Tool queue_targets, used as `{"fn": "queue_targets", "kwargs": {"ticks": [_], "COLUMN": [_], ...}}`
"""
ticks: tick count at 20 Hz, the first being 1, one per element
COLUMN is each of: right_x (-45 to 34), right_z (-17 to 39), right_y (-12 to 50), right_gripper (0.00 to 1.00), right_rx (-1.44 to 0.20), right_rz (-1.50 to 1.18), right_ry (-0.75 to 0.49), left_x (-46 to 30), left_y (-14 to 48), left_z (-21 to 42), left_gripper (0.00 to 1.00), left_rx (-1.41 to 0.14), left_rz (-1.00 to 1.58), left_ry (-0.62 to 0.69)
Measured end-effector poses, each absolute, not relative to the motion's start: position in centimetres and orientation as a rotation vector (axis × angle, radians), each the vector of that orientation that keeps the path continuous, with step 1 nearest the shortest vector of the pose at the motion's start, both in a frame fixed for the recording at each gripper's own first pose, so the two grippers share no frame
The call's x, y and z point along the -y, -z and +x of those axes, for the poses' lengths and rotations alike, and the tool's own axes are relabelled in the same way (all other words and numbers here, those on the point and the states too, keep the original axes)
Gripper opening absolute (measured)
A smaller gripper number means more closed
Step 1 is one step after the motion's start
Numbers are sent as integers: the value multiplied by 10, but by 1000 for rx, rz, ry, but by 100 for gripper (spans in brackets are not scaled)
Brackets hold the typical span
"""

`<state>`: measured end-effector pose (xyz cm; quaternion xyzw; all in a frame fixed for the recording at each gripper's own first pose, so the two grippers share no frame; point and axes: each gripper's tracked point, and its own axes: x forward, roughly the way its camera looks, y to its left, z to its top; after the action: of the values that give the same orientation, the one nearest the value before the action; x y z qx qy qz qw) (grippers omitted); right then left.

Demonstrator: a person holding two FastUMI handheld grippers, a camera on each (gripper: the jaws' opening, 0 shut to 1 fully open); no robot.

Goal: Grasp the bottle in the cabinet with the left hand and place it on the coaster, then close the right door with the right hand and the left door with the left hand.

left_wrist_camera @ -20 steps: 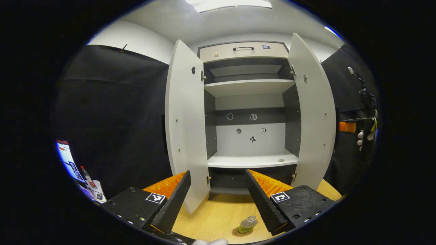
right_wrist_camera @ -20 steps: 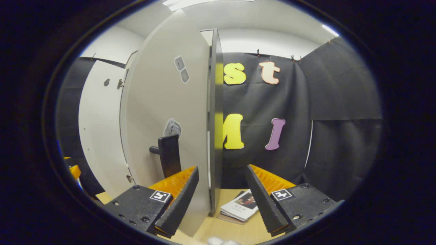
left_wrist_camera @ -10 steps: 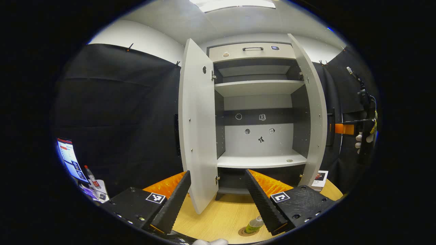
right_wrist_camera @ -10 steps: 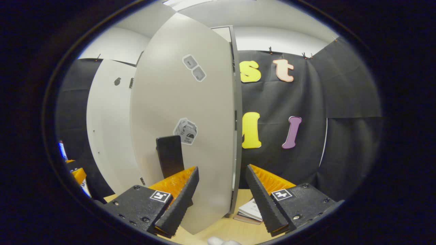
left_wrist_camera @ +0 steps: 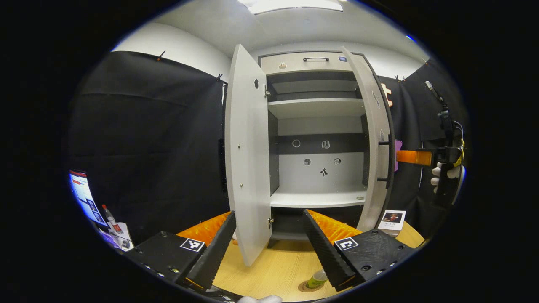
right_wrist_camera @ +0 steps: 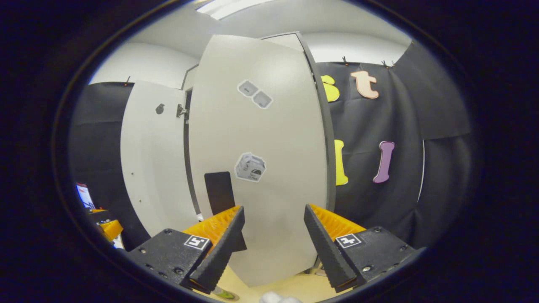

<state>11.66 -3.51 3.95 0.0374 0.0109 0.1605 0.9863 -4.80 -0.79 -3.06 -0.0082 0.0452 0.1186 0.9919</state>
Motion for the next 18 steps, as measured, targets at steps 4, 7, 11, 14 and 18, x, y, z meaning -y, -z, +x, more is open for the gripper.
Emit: {"fn": "queue_targets", "kwargs": {"ticks": [4,7,11,14,18], "right_x": [32,29,23,20,21], "right_z": [107,91,67,52,33], "right_y": [-36,-28,-9,-1,9], "right_gripper": [95,96,97,97,97], "right_rx": [-43,-64,-97,-107,-121], "right_rz": [58,50,12,-17,-47], "right_ry": [-301,-270,-234,-190,-108], "left_x": [-4,-21,-57,-94,-145], "left_y": [36,38,36,36,36], "left_z": [-45,-39,-24,-10,6], "left_gripper": [96,96,96,96,96], "left_rx": [-95,-93,-81,-71,-47], "left_rz": [-33,-47,-21,-1,-1], "left_ry": [-216,-215,-211,-223,-256]}}
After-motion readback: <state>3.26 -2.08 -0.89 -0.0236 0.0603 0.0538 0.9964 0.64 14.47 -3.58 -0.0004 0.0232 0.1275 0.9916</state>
